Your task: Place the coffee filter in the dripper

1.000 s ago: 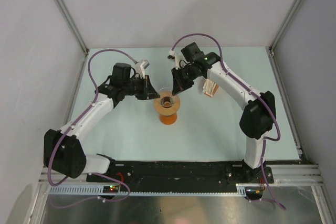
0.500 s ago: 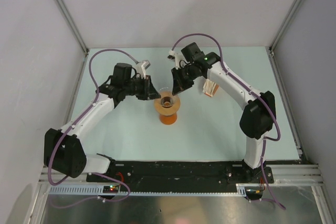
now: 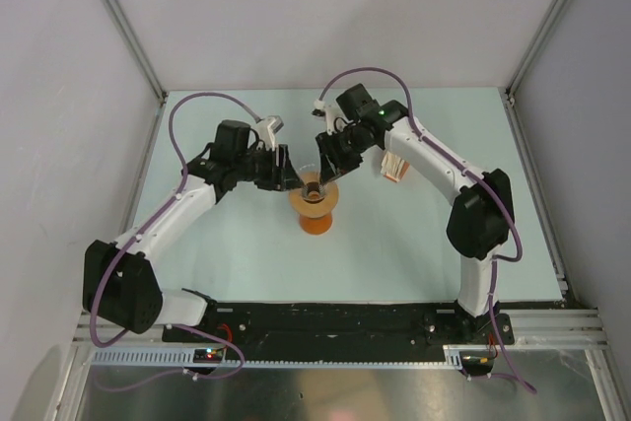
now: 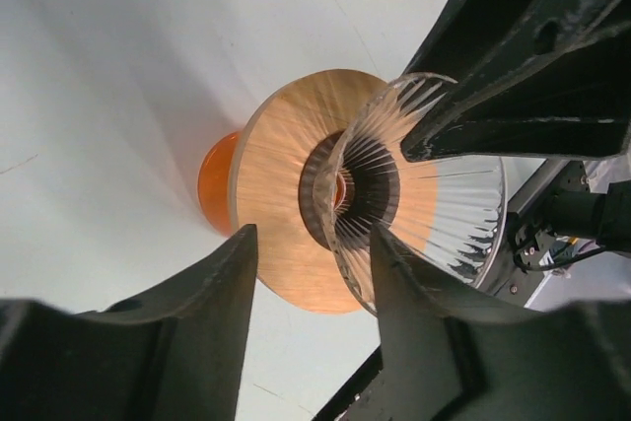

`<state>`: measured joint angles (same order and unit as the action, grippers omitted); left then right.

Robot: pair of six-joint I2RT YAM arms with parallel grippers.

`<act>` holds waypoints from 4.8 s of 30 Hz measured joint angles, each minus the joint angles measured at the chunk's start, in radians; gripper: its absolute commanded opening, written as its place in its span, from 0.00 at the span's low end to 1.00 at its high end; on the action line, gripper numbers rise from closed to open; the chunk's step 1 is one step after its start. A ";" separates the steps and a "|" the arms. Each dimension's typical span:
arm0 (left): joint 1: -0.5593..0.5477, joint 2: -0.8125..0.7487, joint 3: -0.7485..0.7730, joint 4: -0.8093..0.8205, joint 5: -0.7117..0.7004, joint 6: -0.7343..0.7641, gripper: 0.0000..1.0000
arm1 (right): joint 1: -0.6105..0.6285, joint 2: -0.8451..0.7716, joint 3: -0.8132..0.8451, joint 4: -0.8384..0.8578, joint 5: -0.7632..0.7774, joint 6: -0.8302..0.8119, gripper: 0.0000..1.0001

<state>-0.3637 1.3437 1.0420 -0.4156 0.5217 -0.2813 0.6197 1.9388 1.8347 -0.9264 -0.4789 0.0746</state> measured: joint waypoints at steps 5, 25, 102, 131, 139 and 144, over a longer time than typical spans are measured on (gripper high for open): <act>-0.001 0.000 0.000 -0.031 -0.007 0.011 0.71 | -0.004 0.000 0.000 -0.014 -0.002 0.001 0.48; 0.010 -0.141 0.160 -0.081 -0.088 0.056 1.00 | -0.195 -0.156 0.027 0.003 -0.099 -0.003 0.78; 0.031 -0.315 0.101 -0.111 -0.204 0.087 1.00 | -0.349 -0.066 -0.284 0.267 0.560 0.266 0.20; 0.035 -0.315 0.102 -0.111 -0.204 0.092 1.00 | -0.449 -0.425 -0.330 0.195 0.270 0.132 0.00; 0.041 -0.315 0.132 -0.119 -0.122 0.175 1.00 | -0.476 -0.610 -0.372 0.089 -0.036 -0.184 0.00; 0.042 -0.315 0.140 -0.125 0.007 0.264 1.00 | -0.441 -0.745 -0.395 0.011 -0.193 -0.396 0.00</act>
<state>-0.3218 1.0283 1.1824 -0.5407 0.5289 -0.0174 0.1787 1.1934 1.4395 -0.9154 -0.6720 -0.3218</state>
